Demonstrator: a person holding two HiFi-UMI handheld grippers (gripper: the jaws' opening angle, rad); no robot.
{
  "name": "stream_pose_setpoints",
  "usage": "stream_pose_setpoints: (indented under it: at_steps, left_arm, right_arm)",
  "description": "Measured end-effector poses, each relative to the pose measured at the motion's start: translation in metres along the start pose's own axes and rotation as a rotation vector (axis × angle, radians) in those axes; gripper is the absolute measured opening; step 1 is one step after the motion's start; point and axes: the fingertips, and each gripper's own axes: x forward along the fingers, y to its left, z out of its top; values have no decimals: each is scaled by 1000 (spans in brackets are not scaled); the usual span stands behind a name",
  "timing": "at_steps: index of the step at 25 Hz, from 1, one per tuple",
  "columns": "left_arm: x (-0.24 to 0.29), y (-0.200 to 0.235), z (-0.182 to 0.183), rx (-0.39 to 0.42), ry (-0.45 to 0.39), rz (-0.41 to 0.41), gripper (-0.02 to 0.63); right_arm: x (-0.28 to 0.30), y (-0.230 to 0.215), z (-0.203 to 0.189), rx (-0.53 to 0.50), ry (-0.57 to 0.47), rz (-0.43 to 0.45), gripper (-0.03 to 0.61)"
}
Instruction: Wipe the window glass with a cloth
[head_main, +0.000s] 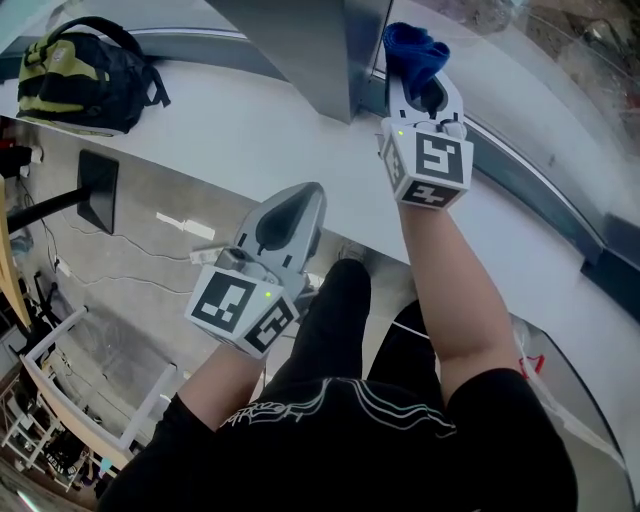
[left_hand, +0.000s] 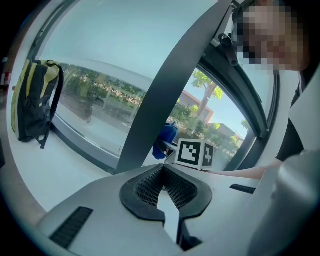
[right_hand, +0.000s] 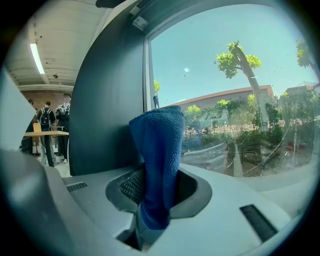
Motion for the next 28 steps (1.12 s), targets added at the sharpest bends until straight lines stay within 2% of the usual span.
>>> stream_pose_setpoints:
  at_steps: [11,28]
  left_arm:
    - [22,-35,-10,22,21,-25,3]
    - [81,-154,-38,70,65,-130,3]
  right_arm:
    - [-32,-43,-2,10,-17,-29,94]
    - [-127,-159,-11,8,-17,-109,93]
